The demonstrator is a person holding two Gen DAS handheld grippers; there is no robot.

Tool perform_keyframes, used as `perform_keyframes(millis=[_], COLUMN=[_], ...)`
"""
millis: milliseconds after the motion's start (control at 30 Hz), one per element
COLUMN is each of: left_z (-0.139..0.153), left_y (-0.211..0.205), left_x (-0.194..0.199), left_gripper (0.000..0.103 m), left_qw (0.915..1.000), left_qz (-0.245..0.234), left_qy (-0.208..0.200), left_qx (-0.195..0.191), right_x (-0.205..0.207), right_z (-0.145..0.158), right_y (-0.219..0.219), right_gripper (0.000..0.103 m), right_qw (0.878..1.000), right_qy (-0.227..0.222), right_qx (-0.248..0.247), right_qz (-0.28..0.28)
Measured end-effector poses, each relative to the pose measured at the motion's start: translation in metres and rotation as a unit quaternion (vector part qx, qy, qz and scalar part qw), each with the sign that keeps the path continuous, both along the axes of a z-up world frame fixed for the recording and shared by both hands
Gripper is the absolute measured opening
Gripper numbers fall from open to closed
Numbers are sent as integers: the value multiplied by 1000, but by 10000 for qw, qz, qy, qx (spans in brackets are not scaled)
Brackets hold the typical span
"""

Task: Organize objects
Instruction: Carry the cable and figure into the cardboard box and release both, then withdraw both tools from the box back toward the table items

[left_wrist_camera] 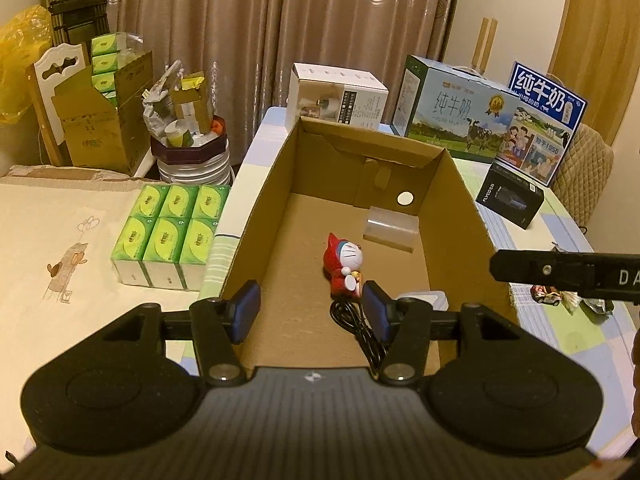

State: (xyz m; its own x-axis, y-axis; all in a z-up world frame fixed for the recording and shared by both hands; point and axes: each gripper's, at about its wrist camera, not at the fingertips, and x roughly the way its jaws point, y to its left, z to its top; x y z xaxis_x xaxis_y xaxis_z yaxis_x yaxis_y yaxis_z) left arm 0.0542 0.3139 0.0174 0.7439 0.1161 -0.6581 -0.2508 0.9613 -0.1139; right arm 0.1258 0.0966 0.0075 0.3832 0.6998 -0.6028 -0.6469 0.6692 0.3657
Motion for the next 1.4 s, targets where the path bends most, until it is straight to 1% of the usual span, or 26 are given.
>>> perform_keyframes(millis=[100, 167, 200, 367, 433, 500, 667, 733, 800, 933, 1033, 1133, 1267, 1400], left_z=[3, 6, 8, 21, 26, 32, 44, 47, 50, 52, 52, 51, 49, 44], left_y=[-3, -7, -9, -26, -34, -45, -75, -87, -104, -134, -157, -181, -212, -233], left_x=[-4, -7, -9, -18, -23, -27, -35, -37, -39, -40, -37, -34, -26, -22], left_gripper=[51, 55, 58, 62, 68, 70, 79, 85, 89, 97, 102, 102, 102, 102], left_qw=[10000, 10000, 10000, 9999, 9999, 9997, 9991, 9987, 9979, 9963, 9950, 9933, 9904, 9883], left_qz=[3, 27, 41, -1, -35, -84, -271, -352, -472, -682, -824, -994, -1290, -1481], left_qy=[-15, -43, -52, -121, -163, -211, -327, -369, -428, -482, -488, -459, -390, -290], left_qx=[1, -15, -23, -9, 5, 3, -66, -89, -112, -195, -286, -360, -308, -243], right_x=[-3, -7, -9, -16, -19, -22, -33, -36, -38, -41, -44, -50, -57, -58], right_z=[2, 3, 4, 9, 12, 15, 22, 24, 25, 25, 25, 27, 28, 28], right_y=[-10, -20, -26, -56, -69, -86, -134, -153, -173, -213, -242, -265, -291, -313], right_gripper=[51, 51, 51, 51, 52, 54, 63, 66, 69, 77, 79, 81, 81, 81], right_qw=[10000, 9999, 9999, 9992, 9988, 9983, 9955, 9940, 9921, 9869, 9827, 9797, 9752, 9708], right_qy=[20, 35, 38, 68, 87, 100, 69, 41, -3, 4, 36, 47, 13, -23], right_qx=[-15, 5, 5, 5, 23, 20, 36, 6, -41, -90, -90, -100, -89, -107], right_qz=[-63, -131, -161, -387, -477, -579, -947, -1090, -1255, -1612, -1850, -2000, -2210, -2395])
